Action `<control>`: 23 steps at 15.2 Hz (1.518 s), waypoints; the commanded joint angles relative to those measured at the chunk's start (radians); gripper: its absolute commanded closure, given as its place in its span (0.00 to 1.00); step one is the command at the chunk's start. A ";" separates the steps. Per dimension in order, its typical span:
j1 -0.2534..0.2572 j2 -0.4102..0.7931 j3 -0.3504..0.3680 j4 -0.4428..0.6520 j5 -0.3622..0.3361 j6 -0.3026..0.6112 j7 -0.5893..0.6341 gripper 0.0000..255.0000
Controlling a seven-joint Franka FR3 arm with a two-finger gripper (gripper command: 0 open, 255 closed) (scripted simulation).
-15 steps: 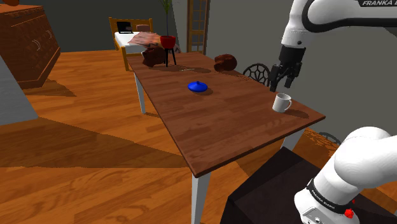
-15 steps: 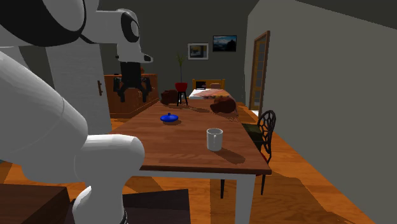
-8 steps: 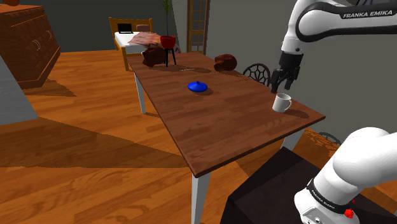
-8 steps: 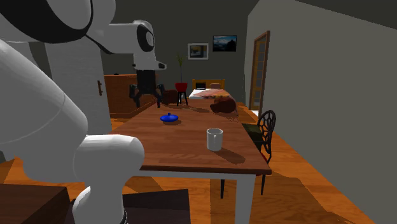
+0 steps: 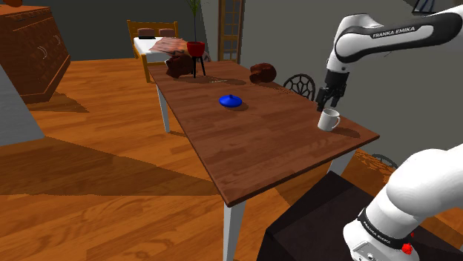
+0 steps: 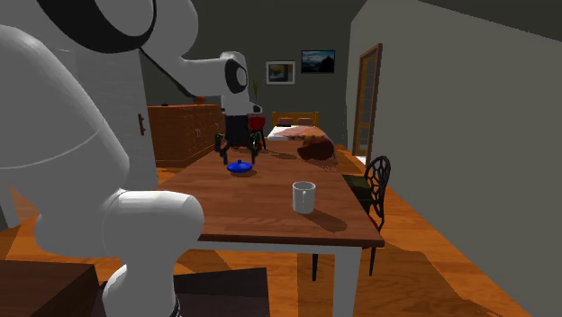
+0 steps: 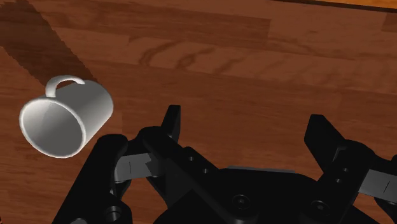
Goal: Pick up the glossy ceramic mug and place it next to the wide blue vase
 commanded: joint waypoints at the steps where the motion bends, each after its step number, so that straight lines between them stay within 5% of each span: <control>1: -0.010 0.053 -0.039 0.012 -0.014 0.046 -0.046 0.00; 9: -0.031 0.309 -0.173 0.126 0.007 0.201 -0.228 0.00; 16: -0.070 0.577 -0.249 0.291 0.124 0.295 -0.419 0.00; 23: -0.084 0.634 -0.248 0.263 0.156 0.374 -0.446 0.00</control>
